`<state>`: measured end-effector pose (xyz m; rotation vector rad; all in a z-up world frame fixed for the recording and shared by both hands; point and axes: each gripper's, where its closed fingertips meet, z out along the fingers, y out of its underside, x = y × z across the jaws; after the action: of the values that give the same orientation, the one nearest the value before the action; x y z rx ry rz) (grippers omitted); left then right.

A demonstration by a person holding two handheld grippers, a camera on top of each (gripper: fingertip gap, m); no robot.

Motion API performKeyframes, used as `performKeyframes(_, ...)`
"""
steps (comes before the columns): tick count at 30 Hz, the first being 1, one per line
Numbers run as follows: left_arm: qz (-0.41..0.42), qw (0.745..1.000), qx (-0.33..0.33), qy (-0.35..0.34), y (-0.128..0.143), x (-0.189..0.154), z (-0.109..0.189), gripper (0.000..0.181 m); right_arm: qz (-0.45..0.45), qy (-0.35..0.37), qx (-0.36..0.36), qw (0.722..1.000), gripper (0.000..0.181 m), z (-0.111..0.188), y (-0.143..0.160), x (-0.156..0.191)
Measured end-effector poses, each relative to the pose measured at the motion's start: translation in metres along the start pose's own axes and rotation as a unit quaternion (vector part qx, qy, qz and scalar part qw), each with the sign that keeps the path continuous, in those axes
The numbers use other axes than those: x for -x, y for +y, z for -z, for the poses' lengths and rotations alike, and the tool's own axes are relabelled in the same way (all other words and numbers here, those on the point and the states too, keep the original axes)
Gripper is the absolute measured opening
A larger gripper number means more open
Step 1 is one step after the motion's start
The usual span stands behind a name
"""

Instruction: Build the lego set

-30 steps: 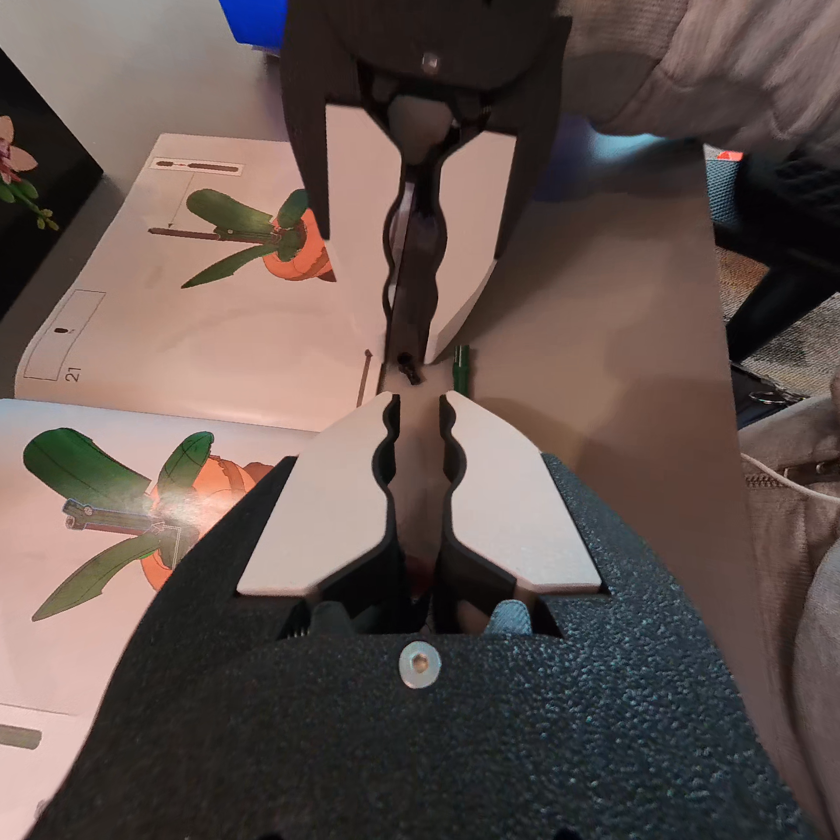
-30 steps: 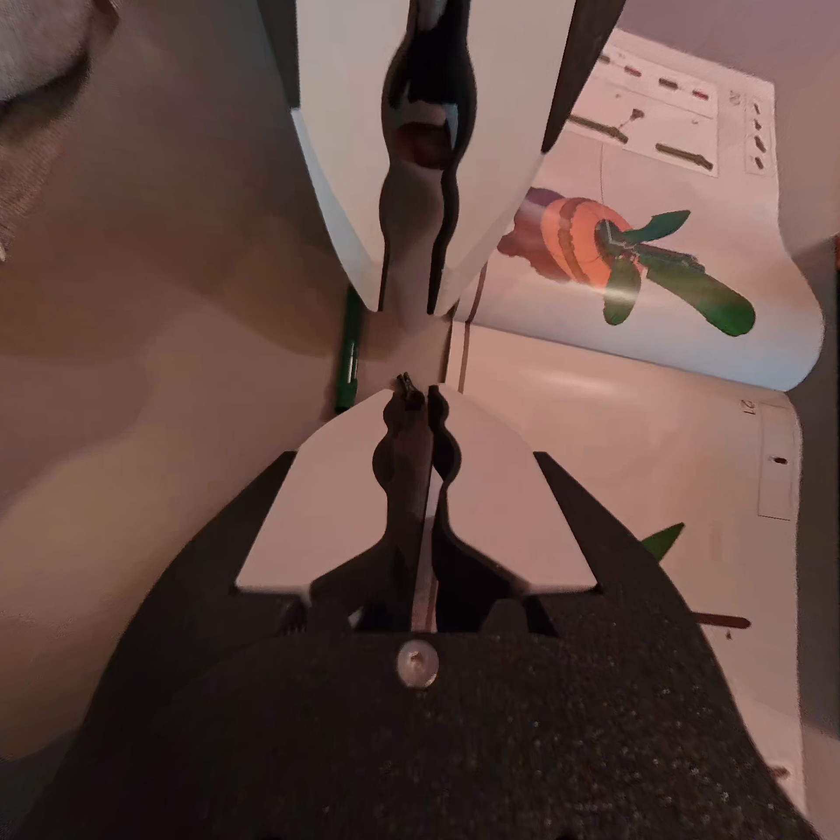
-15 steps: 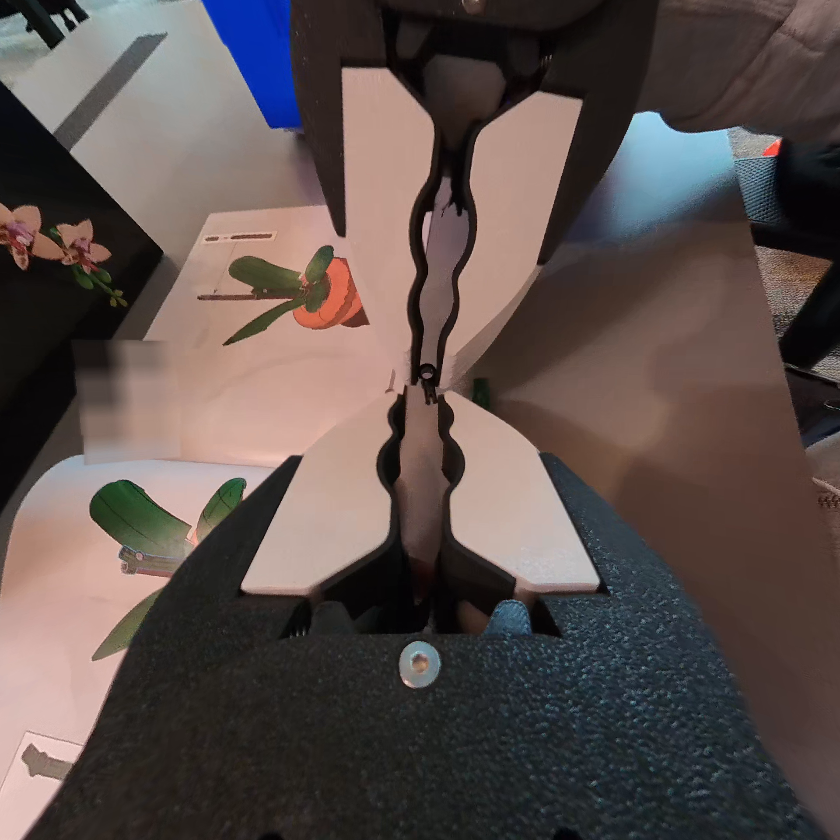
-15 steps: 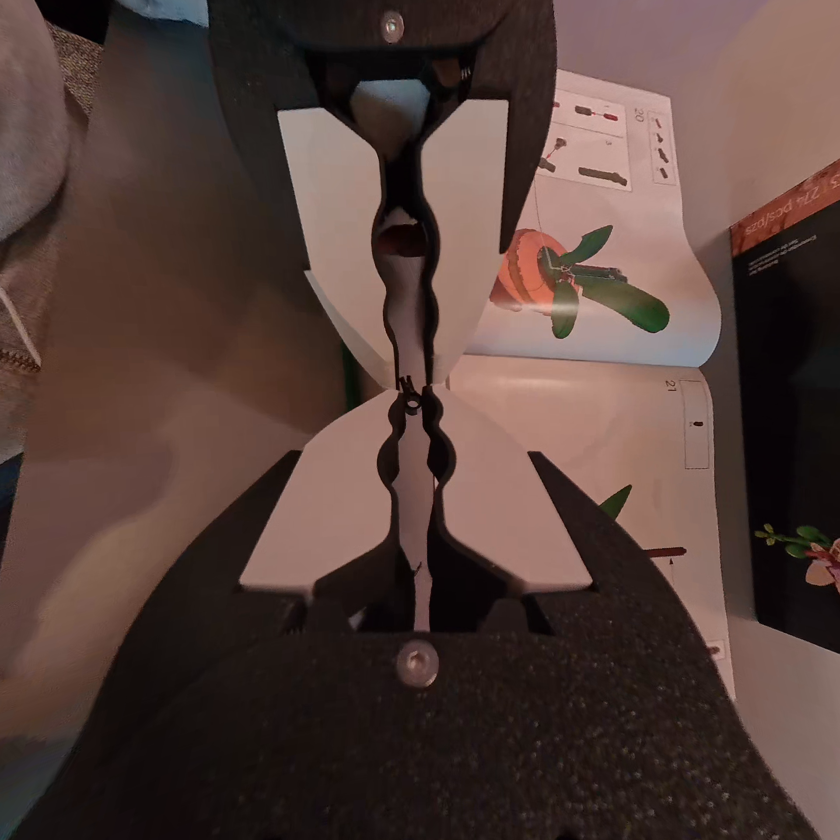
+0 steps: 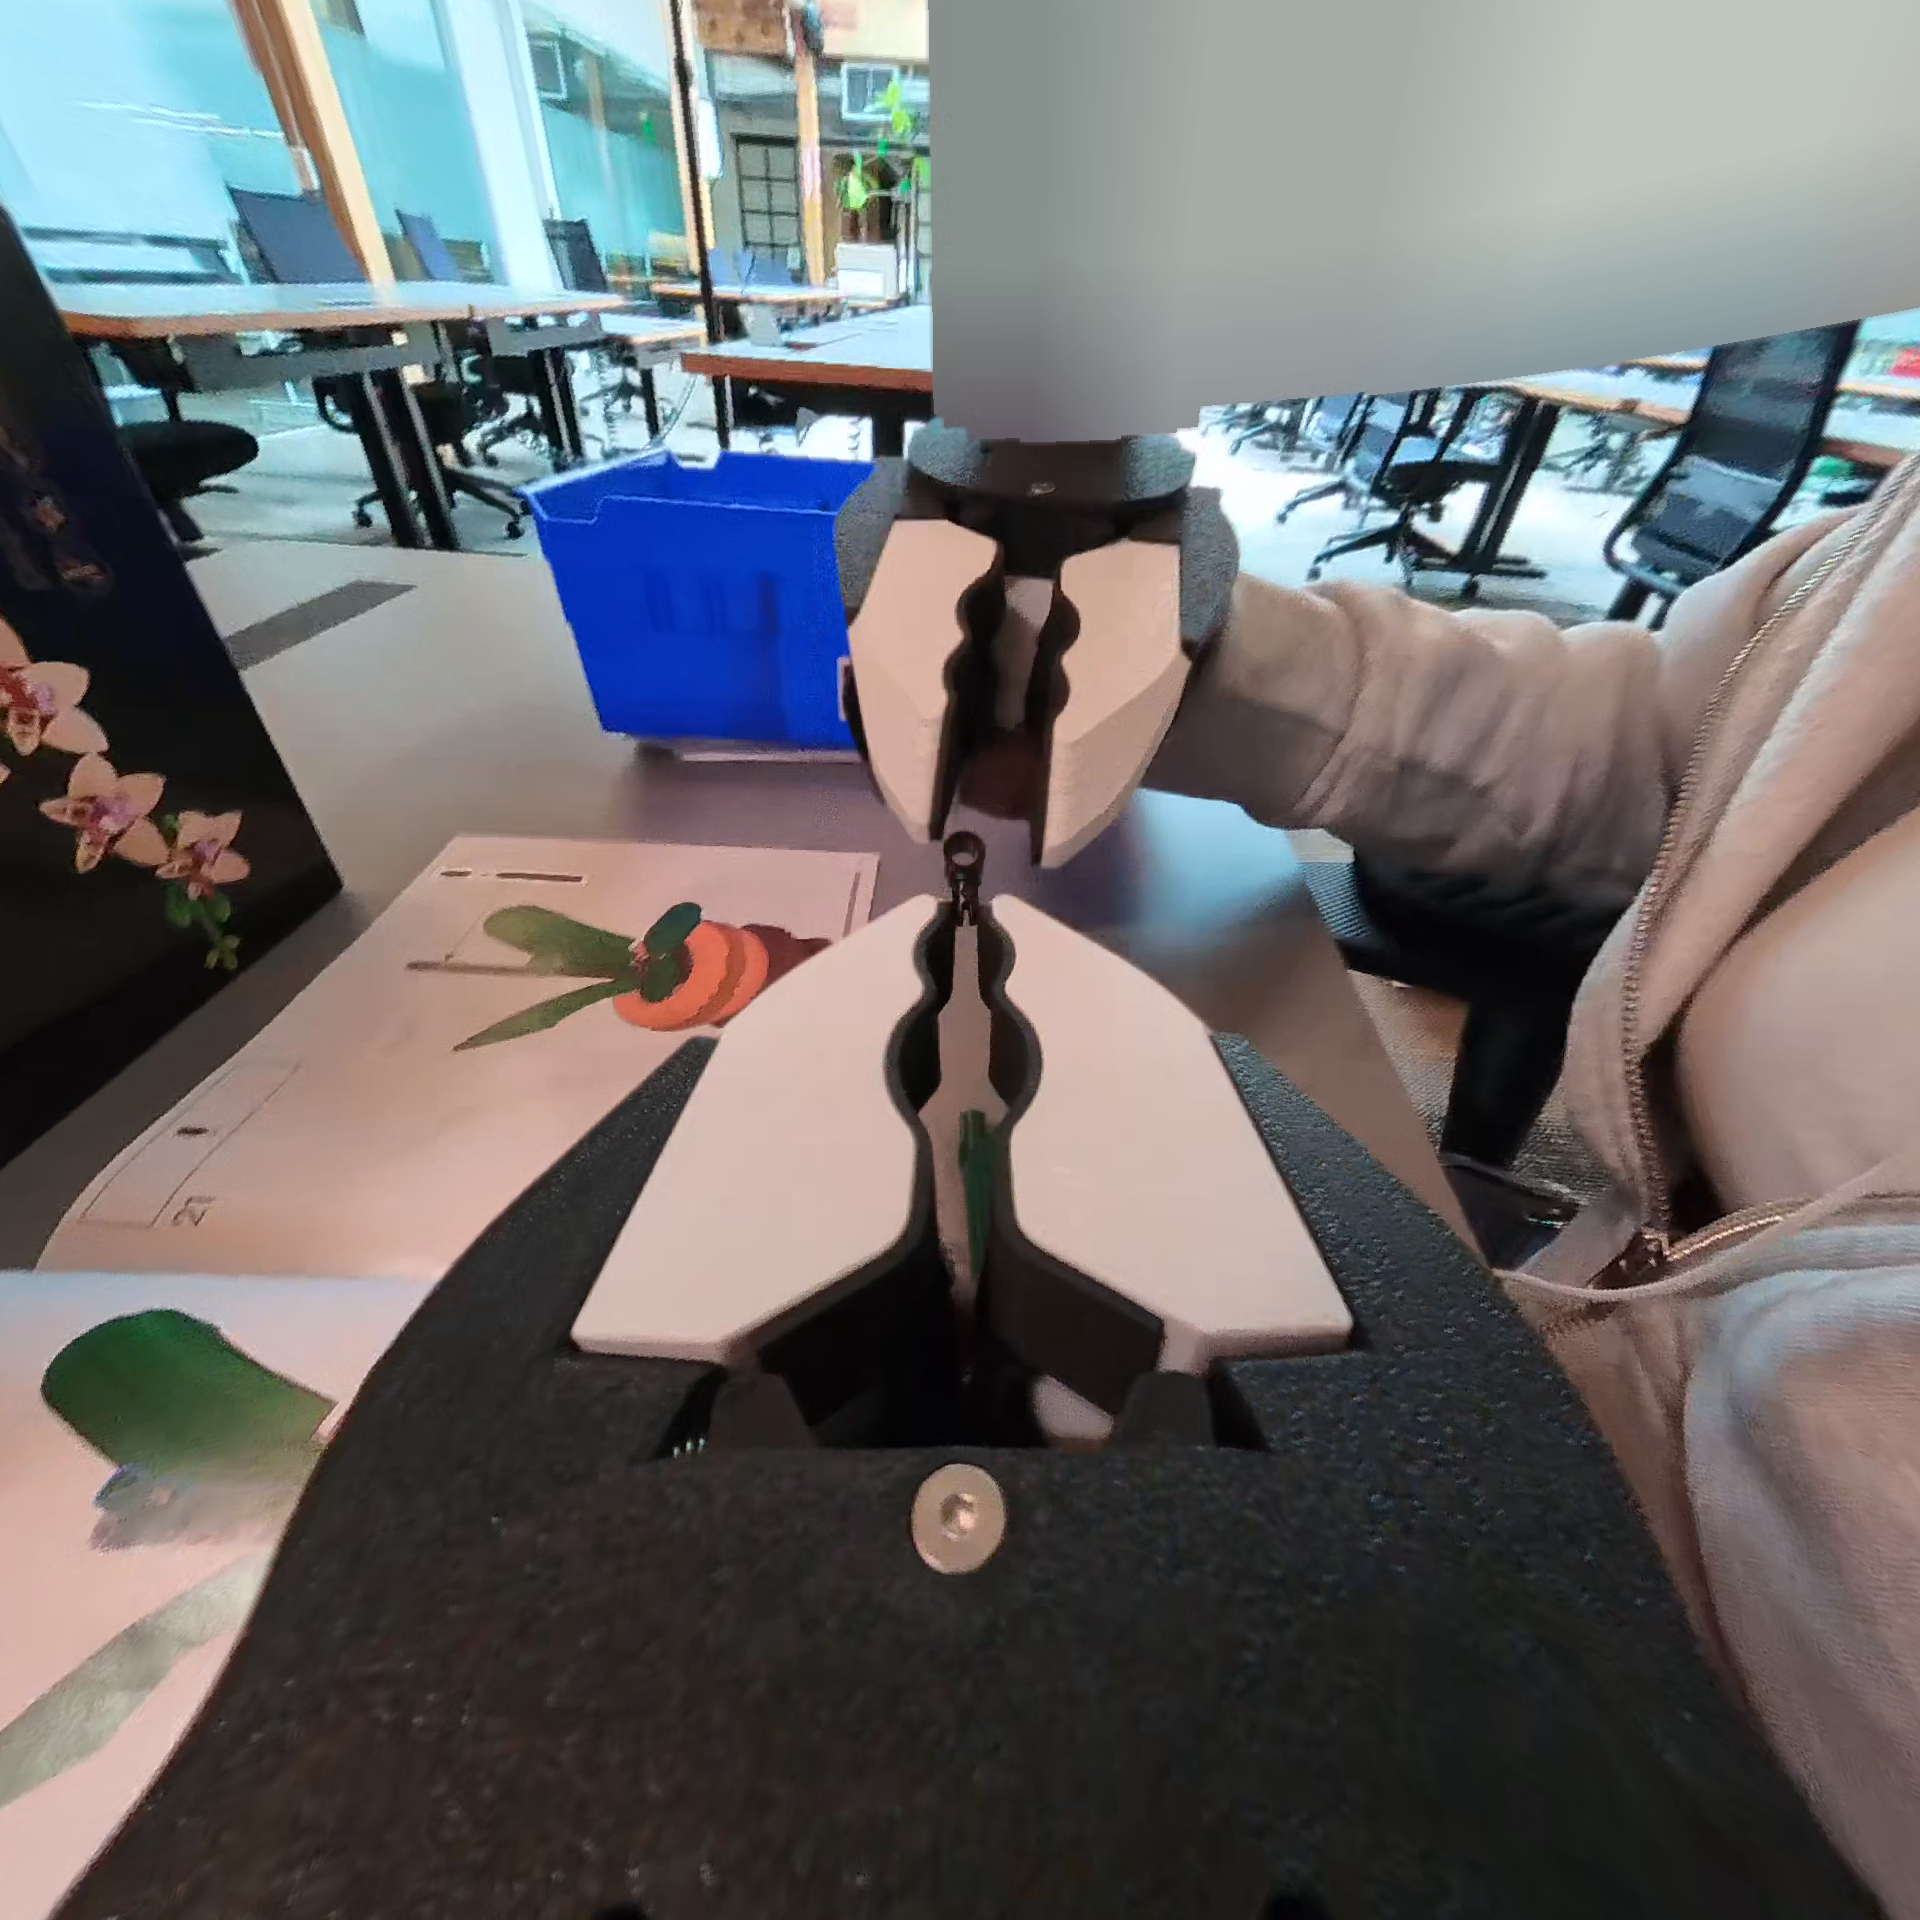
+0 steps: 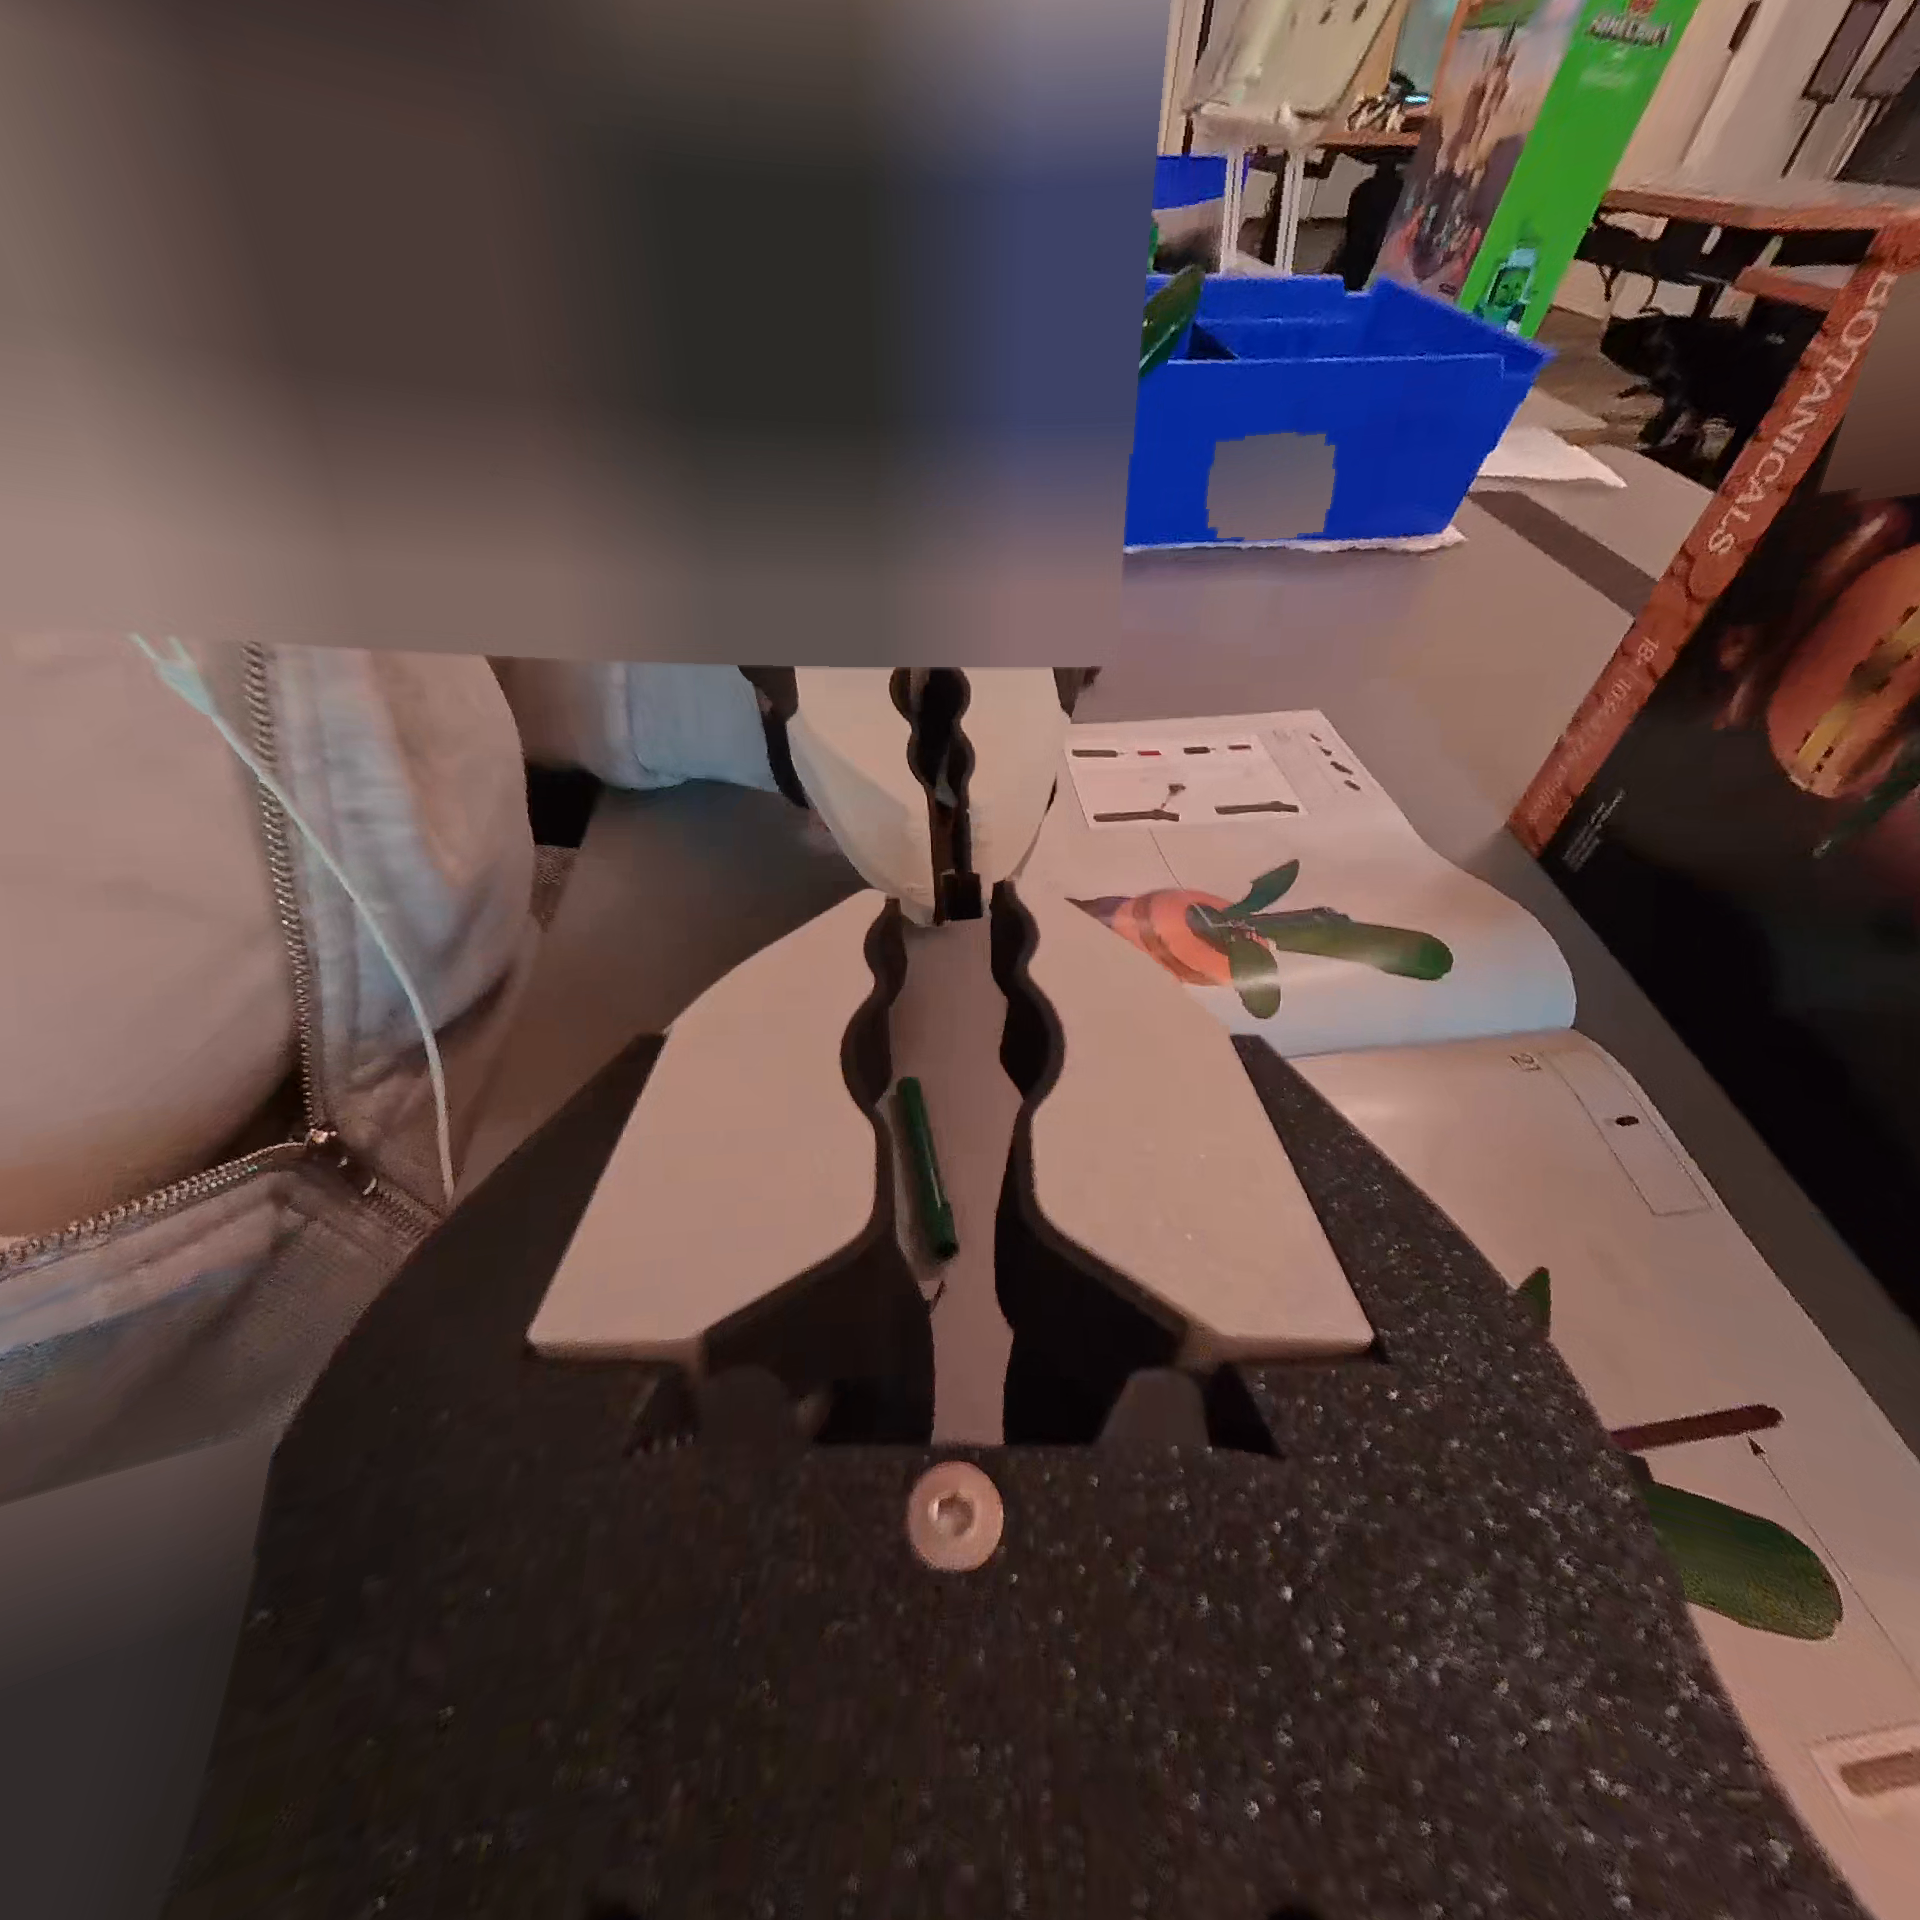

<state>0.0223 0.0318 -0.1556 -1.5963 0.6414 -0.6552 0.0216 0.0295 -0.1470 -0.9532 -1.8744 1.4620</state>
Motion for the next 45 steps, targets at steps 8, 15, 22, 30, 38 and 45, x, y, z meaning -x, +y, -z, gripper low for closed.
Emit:
performKeyframes(8,-0.001,1.0,-0.013,0.025,-0.004,-0.01,-0.001,0.003,0.024,-0.022,0.05,0.998,0.006,-0.006,0.004,0.006)
performKeyframes(15,-0.044,0.988,0.148,-0.007,0.035,-0.005,0.002,0.02,0.062,0.005,0.191,0.98,0.006,0.002,0.033,0.008)
performKeyframes(22,-0.064,0.96,0.274,-0.009,0.079,-0.007,0.006,0.019,0.066,-0.013,0.342,0.937,0.006,-0.001,0.075,0.01)
performKeyframes(30,-0.1,0.95,0.297,-0.015,0.087,-0.007,-0.001,0.016,0.056,0.0,0.354,0.933,0.006,-0.001,0.078,0.005)
performKeyframes(38,-0.058,0.946,0.318,-0.001,0.099,-0.005,-0.006,0.006,0.059,0.008,0.355,0.933,0.006,0.002,0.09,0.01)
performKeyframes(45,0.056,0.948,0.312,0.02,0.097,-0.002,-0.003,0.006,0.045,0.009,0.331,0.942,0.006,-0.003,0.096,0.003)
